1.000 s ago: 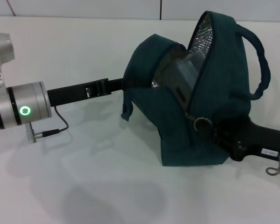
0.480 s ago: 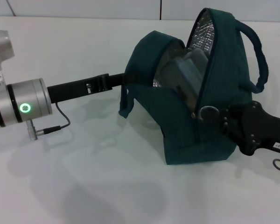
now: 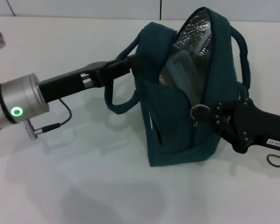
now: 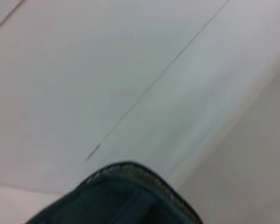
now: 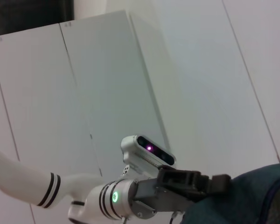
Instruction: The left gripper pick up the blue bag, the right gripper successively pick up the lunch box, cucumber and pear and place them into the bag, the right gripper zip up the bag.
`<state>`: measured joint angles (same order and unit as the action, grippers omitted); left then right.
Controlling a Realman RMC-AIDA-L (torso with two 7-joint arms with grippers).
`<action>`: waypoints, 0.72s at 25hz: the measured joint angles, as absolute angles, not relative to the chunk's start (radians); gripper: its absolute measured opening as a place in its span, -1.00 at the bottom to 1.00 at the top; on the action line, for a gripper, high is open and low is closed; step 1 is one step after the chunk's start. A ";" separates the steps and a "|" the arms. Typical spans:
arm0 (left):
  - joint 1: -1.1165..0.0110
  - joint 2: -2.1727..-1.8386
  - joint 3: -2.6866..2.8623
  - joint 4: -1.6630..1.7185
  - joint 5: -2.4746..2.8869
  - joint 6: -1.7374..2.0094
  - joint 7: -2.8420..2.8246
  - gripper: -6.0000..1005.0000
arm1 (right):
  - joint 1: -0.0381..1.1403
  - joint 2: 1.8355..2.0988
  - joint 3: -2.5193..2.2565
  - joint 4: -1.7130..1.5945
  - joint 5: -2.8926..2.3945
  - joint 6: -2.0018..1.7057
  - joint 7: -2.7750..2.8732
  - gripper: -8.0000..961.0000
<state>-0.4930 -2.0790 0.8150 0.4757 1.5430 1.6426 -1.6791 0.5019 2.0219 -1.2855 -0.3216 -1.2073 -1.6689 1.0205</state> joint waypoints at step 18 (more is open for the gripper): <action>-0.332 -2.087 0.825 0.308 1.492 1.736 -1.290 0.18 | 0.559 2.022 -1.275 -0.352 -1.158 -1.672 1.017 -0.95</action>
<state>-0.3316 -2.0866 0.8252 0.3081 1.4924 1.7355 -1.2901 0.5594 2.0217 -1.2753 -0.3517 -1.1583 -1.6721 1.0170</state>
